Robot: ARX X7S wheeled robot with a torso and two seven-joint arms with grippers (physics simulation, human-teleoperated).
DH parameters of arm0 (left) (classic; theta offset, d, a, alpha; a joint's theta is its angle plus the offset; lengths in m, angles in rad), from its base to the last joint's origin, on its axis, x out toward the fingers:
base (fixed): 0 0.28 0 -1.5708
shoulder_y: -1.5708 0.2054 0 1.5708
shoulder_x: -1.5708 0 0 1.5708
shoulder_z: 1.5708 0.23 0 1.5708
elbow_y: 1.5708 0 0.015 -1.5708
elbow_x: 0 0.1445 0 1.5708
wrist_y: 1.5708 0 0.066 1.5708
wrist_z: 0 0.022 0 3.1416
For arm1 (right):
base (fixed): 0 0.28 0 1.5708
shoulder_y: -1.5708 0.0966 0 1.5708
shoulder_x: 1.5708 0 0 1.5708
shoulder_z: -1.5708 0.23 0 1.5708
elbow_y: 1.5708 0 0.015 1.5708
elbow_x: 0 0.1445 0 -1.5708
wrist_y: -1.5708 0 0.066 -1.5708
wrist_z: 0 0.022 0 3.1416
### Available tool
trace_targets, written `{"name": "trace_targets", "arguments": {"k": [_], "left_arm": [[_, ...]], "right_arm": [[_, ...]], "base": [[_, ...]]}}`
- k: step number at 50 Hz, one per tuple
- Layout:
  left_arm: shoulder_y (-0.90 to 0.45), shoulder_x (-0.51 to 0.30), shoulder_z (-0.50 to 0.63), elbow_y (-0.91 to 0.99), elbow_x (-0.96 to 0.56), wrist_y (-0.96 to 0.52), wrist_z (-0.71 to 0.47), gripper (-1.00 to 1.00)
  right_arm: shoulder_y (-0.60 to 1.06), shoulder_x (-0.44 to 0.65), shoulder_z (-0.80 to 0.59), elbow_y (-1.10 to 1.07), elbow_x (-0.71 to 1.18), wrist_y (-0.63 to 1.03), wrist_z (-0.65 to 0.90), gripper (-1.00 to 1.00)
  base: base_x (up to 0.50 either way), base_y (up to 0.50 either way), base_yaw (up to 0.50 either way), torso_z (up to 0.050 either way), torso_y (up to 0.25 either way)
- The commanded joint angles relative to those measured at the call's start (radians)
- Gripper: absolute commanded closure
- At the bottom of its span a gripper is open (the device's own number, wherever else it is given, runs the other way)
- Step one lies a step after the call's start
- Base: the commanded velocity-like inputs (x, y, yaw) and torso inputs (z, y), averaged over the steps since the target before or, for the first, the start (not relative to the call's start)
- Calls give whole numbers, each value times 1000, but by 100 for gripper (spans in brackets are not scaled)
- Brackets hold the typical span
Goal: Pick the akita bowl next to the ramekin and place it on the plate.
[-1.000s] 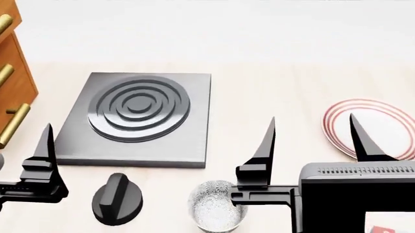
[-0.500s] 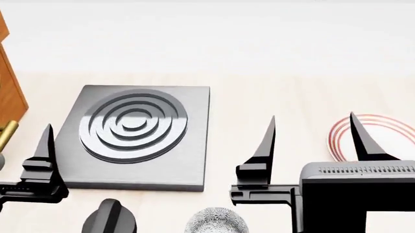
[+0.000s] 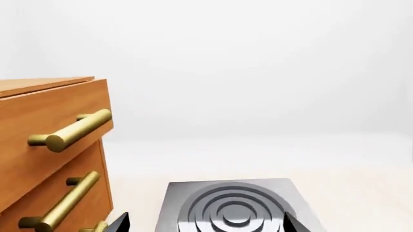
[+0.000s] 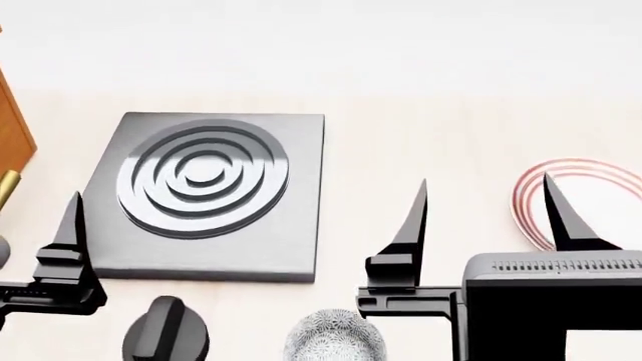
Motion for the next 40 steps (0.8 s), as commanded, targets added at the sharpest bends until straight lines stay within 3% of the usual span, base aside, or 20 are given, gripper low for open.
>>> {"name": "trace_targets", "arguments": {"k": [1, 40], "left_arm": [[5, 12, -20, -7, -4, 13, 31, -100], [8, 0, -22, 0, -31, 11, 13, -100]], "right_arm": [[-9, -16, 36, -2, 10, -13, -25, -100], [-4, 0, 27, -2, 33, -12, -7, -100]], "base": [[0, 0, 0, 0, -195], [0, 0, 0, 0, -198]]}}
